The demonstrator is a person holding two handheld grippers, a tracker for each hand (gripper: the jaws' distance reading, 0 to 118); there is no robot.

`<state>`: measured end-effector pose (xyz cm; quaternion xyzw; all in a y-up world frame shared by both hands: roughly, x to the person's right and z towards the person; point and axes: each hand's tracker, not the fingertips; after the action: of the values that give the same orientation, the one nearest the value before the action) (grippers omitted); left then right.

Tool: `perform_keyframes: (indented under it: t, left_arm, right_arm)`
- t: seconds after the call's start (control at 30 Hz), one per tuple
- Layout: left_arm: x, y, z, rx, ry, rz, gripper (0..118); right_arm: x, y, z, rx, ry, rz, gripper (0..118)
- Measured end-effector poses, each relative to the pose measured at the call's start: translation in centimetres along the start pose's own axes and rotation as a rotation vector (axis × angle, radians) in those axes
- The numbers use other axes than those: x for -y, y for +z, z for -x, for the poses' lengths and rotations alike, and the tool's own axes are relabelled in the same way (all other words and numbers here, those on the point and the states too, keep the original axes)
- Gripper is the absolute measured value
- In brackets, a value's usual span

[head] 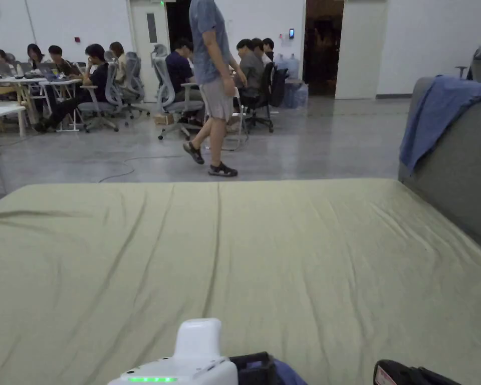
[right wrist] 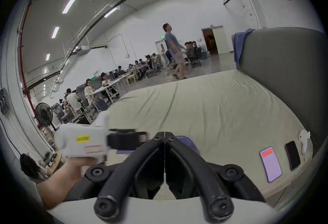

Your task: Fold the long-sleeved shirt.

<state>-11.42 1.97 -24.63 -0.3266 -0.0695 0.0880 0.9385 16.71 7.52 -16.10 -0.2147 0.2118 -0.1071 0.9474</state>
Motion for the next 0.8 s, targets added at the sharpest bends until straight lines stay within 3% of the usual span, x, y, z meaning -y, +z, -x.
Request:
perform_keyframes:
  t: [0.03,0.07,0.1,0.13,0.2,0.3,0.33,0.37,0.4,0.5,0.63,0.67,0.73,0.77,0.8]
  left_arm:
    - [1.3,0.6,1.1,-0.073,0.017,0.033,107]
    - [2.7,1.5,2.6,-0.092,0.046,0.039,76]
    - [3.9,1.9,3.9,-0.067,0.097,0.055,18]
    - [5.3,2.1,4.8,-0.058,0.152,0.107,0]
    - [6.6,1.7,7.1,-0.060,0.233,0.146,0]
    - [6.4,-0.3,8.6,-0.103,0.197,0.153,5]
    - [6.3,-1.2,8.9,-0.147,0.160,0.144,28]
    - [6.1,-2.6,9.3,-0.184,0.127,0.142,84]
    - [6.0,-4.3,9.7,-0.222,0.109,0.169,118]
    - [6.1,-10.3,11.2,-0.279,0.136,0.238,116]
    - [6.5,-18.1,12.0,-0.206,0.294,0.372,114]
    - [6.9,-19.6,11.7,-0.189,0.298,0.405,99]
    - [7.3,-21.8,10.4,-0.235,0.229,0.436,88]
    - [7.3,-21.6,9.6,-0.317,0.114,0.419,71]
    - [6.9,-21.1,8.9,-0.276,0.064,0.376,33]
  right_arm:
    - [0.3,-0.5,0.0,-0.002,-0.006,0.014,0]
    - [0.7,-1.1,0.1,-0.003,-0.014,0.035,0]
    - [1.1,-1.6,0.1,-0.003,-0.017,0.057,0]
    - [1.5,-2.1,0.0,-0.006,-0.015,0.073,0]
    - [2.0,-3.1,0.0,-0.007,-0.003,0.104,0]
    - [2.2,-4.5,-0.1,-0.008,-0.001,0.128,0]
    - [2.2,-4.9,-0.2,-0.009,-0.005,0.133,0]
    - [2.3,-5.4,-0.3,-0.008,-0.011,0.139,0]
    - [2.4,-5.8,-0.3,-0.005,-0.016,0.143,0]
    - [2.7,-7.1,-0.7,0.014,-0.020,0.163,0]
    - [3.1,-9.0,-1.6,0.047,-0.027,0.210,0]
    - [3.2,-9.6,-1.9,0.057,-0.027,0.224,0]
    - [3.1,-11.1,-2.4,0.098,-0.011,0.267,0]
    - [2.9,-11.9,-2.7,0.130,0.003,0.292,0]
    - [2.9,-12.6,-3.1,0.163,0.014,0.309,0]
